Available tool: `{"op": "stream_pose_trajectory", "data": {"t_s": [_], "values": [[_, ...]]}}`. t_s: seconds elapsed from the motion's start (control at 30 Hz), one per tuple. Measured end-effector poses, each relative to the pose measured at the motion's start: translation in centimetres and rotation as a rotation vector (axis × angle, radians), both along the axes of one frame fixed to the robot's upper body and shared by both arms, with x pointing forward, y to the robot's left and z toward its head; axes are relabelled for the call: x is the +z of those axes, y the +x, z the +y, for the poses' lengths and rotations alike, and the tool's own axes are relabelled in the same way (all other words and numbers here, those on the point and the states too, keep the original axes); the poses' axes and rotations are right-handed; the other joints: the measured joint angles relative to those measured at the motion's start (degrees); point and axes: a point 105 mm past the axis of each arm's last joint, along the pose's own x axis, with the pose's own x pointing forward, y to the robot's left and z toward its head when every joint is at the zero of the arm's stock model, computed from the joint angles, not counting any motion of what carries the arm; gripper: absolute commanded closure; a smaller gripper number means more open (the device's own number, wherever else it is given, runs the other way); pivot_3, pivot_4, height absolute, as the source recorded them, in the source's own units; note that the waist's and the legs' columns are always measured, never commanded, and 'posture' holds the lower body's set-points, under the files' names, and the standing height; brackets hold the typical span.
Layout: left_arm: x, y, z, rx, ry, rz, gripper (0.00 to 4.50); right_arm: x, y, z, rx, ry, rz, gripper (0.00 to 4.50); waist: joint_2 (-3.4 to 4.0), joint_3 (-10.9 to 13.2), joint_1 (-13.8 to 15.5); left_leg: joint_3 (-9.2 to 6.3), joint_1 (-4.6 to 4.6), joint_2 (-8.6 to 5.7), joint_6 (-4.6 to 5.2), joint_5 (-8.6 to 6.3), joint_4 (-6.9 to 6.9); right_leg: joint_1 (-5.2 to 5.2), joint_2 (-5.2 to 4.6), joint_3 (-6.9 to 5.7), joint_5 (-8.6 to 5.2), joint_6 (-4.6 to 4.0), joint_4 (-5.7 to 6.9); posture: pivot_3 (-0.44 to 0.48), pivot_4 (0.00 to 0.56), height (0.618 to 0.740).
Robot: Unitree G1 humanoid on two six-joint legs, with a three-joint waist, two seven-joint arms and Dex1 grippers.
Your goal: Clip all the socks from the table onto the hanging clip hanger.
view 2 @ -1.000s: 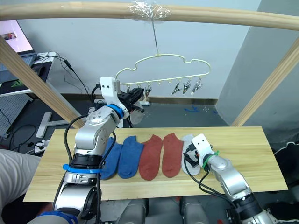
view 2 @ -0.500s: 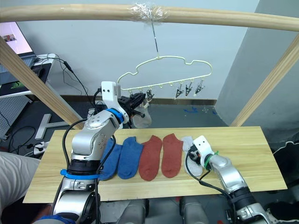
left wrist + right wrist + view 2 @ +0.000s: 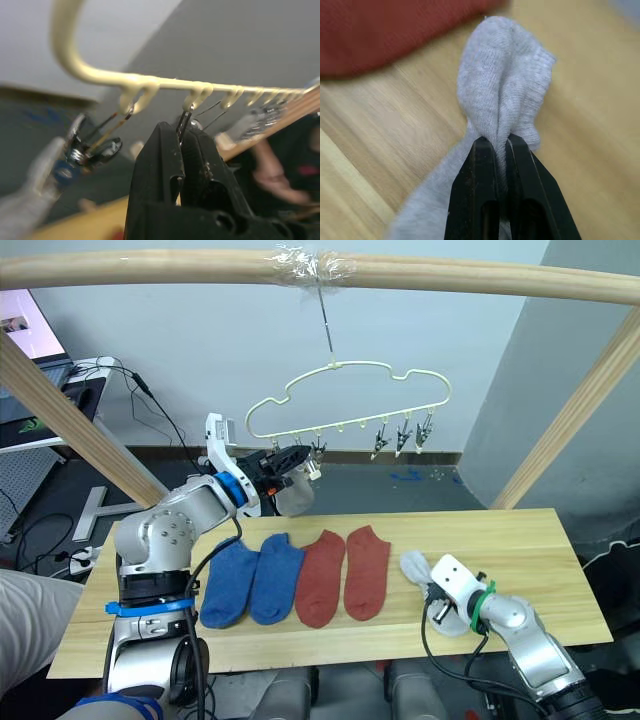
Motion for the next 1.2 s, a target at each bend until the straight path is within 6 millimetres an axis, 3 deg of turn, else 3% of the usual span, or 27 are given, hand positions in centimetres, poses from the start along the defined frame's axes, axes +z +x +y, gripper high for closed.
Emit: {"op": "stream_pose_trajectory", "data": {"t_s": [0.13,0.27,0.37,0.83,1.2], "values": [[0.2,-0.5,0.0,-0.053,-0.081,0.057,4.5,4.4,0.7,3.6,0.099,0.056,-0.13,4.46,0.0,0.0,0.4,-0.06,-0.06,-0.01,-0.03,0.0,-0.01,0.0,-0.01,-0.08,0.0,0.01,-0.06,0.233,0.209,0.74],[0.4,-0.7,-0.1,-0.067,-0.108,0.08,4.5,6.4,1.7,6.9,0.103,0.169,-0.16,4.46,0.0,0.0,0.6,-0.07,-0.1,-0.03,-0.06,-0.01,-0.03,0.0,-0.06,-0.09,-0.01,0.02,-0.09,0.233,0.209,0.74],[0.4,-0.9,-0.6,-0.08,-0.133,0.092,4.5,7.4,2.2,8.3,0.105,0.212,-0.17,4.46,0.0,0.0,0.8,-0.08,-0.1,-0.03,-0.07,-0.02,-0.04,0.0,-0.08,-0.1,-0.01,0.02,-0.1,0.233,0.209,0.74],[0.5,-1.4,-0.9,-0.104,-0.159,0.106,4.5,9.8,2.6,10.4,0.133,0.25,-0.21,4.46,0.0,0.0,1.1,-0.08,-0.1,-0.03,-0.09,-0.02,-0.15,-0.04,-0.07,-0.11,-0.02,0.03,-0.14,0.231,0.213,0.74],[0.5,-1.4,-0.7,-0.103,-0.158,0.107,4.5,10.6,2.1,11.2,0.143,0.271,-0.212,4.46,0.0,0.0,1.2,-0.07,-0.11,-0.03,-0.09,-0.02,-0.17,-0.05,-0.07,-0.11,-0.03,0.03,-0.17,0.216,0.223,0.74]]}}
